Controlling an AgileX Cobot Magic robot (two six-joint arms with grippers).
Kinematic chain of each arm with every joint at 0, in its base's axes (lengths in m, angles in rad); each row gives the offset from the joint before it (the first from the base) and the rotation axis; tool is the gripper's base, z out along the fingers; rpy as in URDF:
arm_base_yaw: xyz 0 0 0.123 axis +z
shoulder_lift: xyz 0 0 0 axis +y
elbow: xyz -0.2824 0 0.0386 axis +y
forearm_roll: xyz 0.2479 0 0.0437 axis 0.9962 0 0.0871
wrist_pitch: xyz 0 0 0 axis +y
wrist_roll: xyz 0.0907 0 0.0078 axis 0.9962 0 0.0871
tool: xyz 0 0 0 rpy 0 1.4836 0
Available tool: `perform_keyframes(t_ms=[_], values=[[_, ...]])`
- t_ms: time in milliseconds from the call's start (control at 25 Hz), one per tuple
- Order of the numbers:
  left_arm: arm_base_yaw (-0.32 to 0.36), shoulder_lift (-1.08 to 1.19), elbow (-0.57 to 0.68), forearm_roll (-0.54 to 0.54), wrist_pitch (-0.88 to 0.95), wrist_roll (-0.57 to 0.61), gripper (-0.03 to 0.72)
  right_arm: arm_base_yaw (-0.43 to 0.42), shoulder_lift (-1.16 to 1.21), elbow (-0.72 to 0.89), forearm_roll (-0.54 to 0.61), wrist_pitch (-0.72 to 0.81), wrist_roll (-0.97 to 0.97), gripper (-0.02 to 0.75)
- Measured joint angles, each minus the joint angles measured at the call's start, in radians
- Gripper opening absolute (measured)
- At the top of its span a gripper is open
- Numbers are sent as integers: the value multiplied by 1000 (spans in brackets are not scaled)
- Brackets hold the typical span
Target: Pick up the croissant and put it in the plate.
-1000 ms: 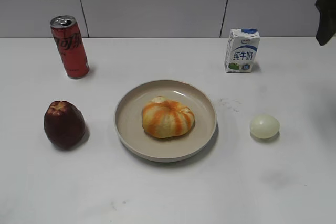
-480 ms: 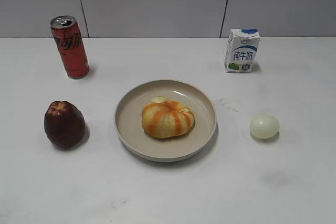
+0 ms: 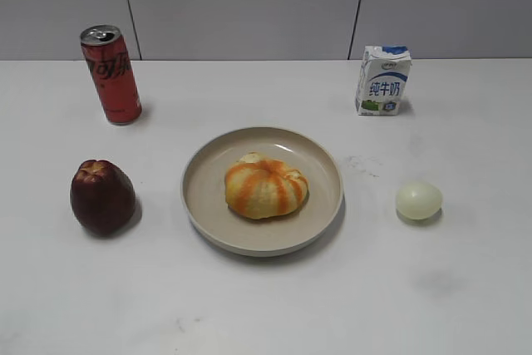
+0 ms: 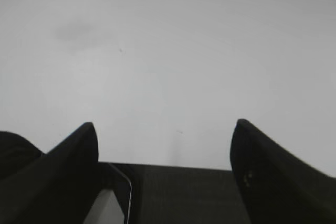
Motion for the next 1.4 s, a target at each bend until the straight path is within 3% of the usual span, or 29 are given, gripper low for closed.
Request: perform_keyframes(t_ms=[520, 1400], values=[[0, 0, 0, 0, 0, 0, 584, 0, -477, 4, 19, 1, 0, 591], [0, 0, 0, 0, 0, 0, 584, 0, -495, 4, 20, 2, 0, 590]])
